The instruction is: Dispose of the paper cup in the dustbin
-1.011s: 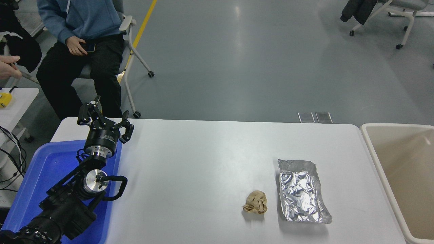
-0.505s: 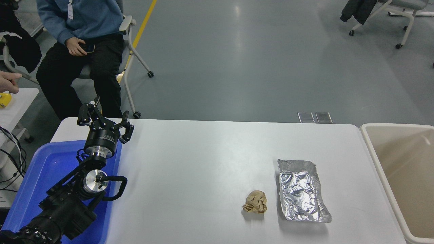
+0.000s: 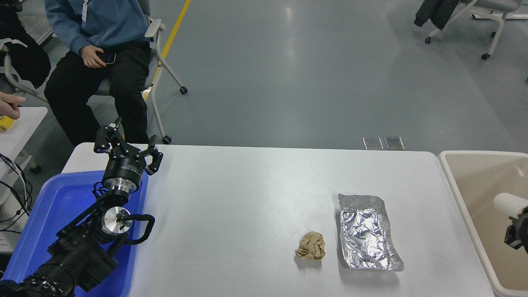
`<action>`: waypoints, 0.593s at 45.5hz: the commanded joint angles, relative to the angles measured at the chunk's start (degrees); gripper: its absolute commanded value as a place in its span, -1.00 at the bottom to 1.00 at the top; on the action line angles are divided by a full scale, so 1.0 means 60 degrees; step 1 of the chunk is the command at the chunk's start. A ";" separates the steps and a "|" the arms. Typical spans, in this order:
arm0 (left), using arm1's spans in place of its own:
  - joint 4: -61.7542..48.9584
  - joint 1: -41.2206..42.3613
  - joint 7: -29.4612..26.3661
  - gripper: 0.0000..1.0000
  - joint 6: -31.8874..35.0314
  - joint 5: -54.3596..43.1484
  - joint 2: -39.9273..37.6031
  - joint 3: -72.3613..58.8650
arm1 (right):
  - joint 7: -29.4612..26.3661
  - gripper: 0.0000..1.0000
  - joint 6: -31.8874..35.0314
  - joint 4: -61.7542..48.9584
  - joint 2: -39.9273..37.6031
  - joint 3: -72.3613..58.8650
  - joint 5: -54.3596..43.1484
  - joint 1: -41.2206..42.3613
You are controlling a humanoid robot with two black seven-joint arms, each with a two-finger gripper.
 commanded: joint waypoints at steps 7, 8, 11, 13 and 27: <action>-0.0005 -0.0011 0.0001 1.00 0.0007 0.0000 -0.0011 0.0000 | 0.0034 -1.00 -0.0212 -0.0107 0.0249 0.0096 0.0005 -0.0004; 0.0009 0.0004 0.0001 1.00 -0.0007 0.0000 0.0004 0.0000 | 0.0034 -1.00 -0.0212 -0.0107 0.0249 0.0110 0.0005 -0.0004; -0.0005 -0.0011 0.0001 1.00 0.0008 0.0000 0.0004 0.0000 | 0.0048 -1.00 -0.0212 -0.0107 0.0249 0.0096 0.0005 -0.0004; -0.0005 0.0004 0.0001 1.00 -0.0007 0.0000 0.0004 0.0000 | 0.0063 -0.81 -0.0212 -0.0107 0.0249 0.0096 0.0005 -0.0004; -0.0005 0.0004 0.0001 1.00 0.0008 0.0000 0.0004 0.0000 | 0.0063 0.61 -0.0153 -0.0092 0.0249 0.0081 0.0005 -0.0019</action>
